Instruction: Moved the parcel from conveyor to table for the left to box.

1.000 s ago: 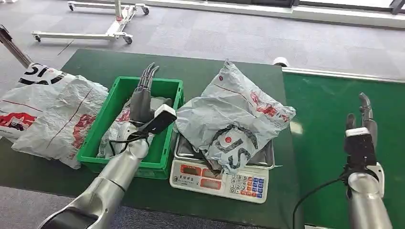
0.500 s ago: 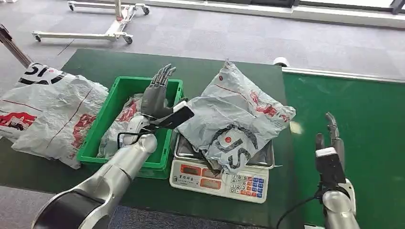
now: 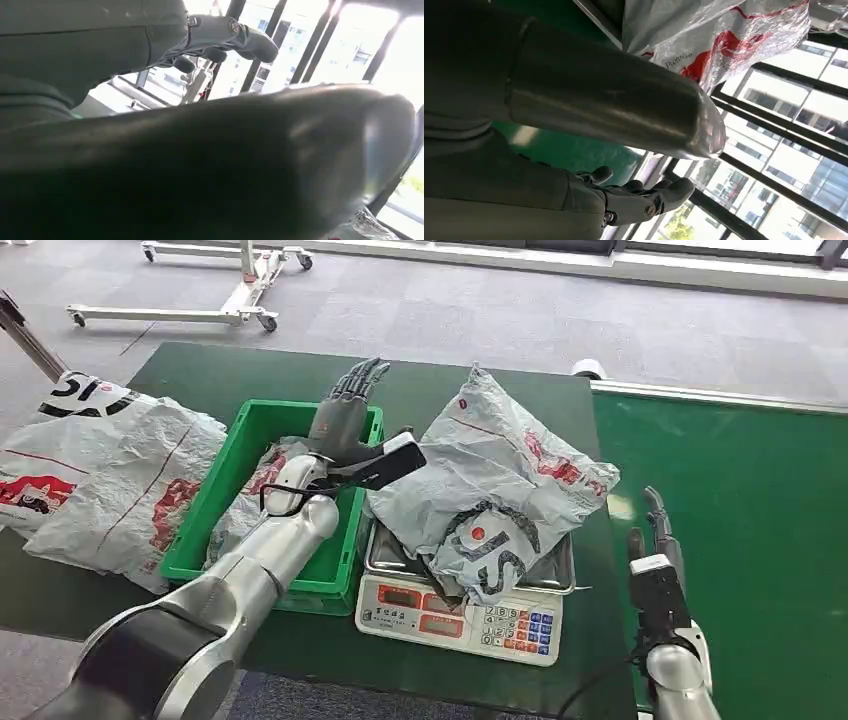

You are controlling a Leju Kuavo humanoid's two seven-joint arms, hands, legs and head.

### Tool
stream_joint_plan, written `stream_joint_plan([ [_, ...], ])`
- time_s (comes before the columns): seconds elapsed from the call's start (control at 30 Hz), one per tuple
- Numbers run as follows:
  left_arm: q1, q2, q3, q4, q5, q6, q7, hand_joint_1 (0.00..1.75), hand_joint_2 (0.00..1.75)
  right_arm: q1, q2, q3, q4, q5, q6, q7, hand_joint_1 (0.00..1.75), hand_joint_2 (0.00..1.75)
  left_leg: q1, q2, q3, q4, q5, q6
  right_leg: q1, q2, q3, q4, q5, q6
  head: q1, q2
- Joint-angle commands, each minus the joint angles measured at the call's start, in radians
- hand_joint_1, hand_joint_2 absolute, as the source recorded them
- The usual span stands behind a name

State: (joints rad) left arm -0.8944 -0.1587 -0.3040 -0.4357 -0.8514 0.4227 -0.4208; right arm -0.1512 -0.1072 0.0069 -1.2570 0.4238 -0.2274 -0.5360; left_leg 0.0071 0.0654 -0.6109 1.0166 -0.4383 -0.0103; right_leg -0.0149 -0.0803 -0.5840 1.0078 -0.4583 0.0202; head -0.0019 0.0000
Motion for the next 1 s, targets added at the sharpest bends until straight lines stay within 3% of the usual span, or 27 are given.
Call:
stream_joint_plan([
  [0.03, -0.076, 0.029, -0.142, 0.122, -0.102, -0.031, 0.04, 0.0, 0.0, -0.175, 0.063, 0.095, 0.312, -0.049, 0.026, -0.056, 0.0, 0.0, 0.002, 0.001, 0.001, 0.0, 0.0, 0.0, 0.001, 0.01, 0.0, -0.001, 0.002, -0.001, 0.0, 0.0],
  [0.23, -0.047, 0.011, -0.306, 0.159, -0.266, -0.171, 0.074, 0.0, 0.0, -0.231, 0.102, 0.134, 0.409, -0.066, 0.042, -0.08, 0.0, 0.0, 0.001, 0.0, 0.001, -0.001, 0.001, -0.001, 0.001, 0.009, 0.0, -0.001, 0.002, -0.002, 0.0, 0.0],
  [0.37, -0.012, 0.0, -0.342, 0.167, -0.287, -0.217, 0.057, 0.0, 0.0, -0.273, 0.123, 0.148, 0.485, -0.088, 0.053, -0.097, 0.0, 0.0, 0.0, 0.0, 0.002, -0.001, 0.001, 0.0, 0.0, 0.007, 0.001, -0.001, 0.001, -0.001, 0.0, 0.0],
  [0.4, -0.006, -0.005, -0.345, 0.168, -0.288, -0.216, 0.058, 0.0, 1.75, -0.284, 0.129, 0.152, 0.499, -0.088, 0.056, -0.098, 0.0, 0.0, 0.001, 0.001, 0.003, -0.002, 0.001, 0.0, 0.0, 0.011, 0.002, -0.002, 0.002, -0.002, 0.0, 0.0],
  [0.53, -0.005, -0.017, -0.355, 0.167, -0.289, -0.223, 0.047, 0.0, 1.75, -0.341, 0.148, 0.163, 0.593, -0.097, 0.066, -0.12, 0.0, 0.0, 0.001, -0.001, 0.001, -0.001, 0.001, 0.0, 0.0, 0.009, 0.0, -0.001, 0.002, -0.002, 0.0, 0.0],
  [0.57, -0.004, -0.024, -0.341, 0.165, -0.27, -0.223, 0.037, 0.0, 0.0, -0.362, 0.161, 0.165, 0.634, -0.107, 0.072, -0.128, 0.0, 0.0, 0.001, -0.001, 0.002, -0.002, 0.001, 0.0, 0.0, 0.011, 0.0, -0.001, 0.002, -0.002, 0.0, 0.0],
  [0.77, -0.008, -0.032, -0.339, 0.165, -0.262, -0.227, 0.035, 0.0, 0.0, -0.373, 0.17, 0.17, 0.666, -0.108, 0.059, -0.138, 0.0, 0.0, 0.001, -0.004, 0.001, -0.003, 0.002, 0.0, 0.0, 0.012, 0.0, -0.002, 0.003, -0.003, 0.0, 0.0],
  [0.93, -0.008, -0.031, -0.339, 0.165, -0.262, -0.227, 0.033, 0.0, 0.0, -0.374, 0.169, 0.17, 0.668, -0.109, 0.06, -0.139, 0.0, 0.0, 0.001, 0.004, 0.002, -0.002, 0.002, -0.001, 0.001, 0.017, -0.002, -0.001, 0.005, -0.005, 0.0, 0.0],
  [1.0, -0.008, -0.031, -0.339, 0.165, -0.262, -0.227, 0.033, 0.0, 0.0, -0.374, 0.169, 0.17, 0.668, -0.109, 0.06, -0.139, 0.0, 0.0, 0.001, 0.007, 0.001, 0.0, 0.001, -0.001, 0.002, 0.014, -0.003, 0.0, 0.004, -0.004, 0.0, 0.0],
])
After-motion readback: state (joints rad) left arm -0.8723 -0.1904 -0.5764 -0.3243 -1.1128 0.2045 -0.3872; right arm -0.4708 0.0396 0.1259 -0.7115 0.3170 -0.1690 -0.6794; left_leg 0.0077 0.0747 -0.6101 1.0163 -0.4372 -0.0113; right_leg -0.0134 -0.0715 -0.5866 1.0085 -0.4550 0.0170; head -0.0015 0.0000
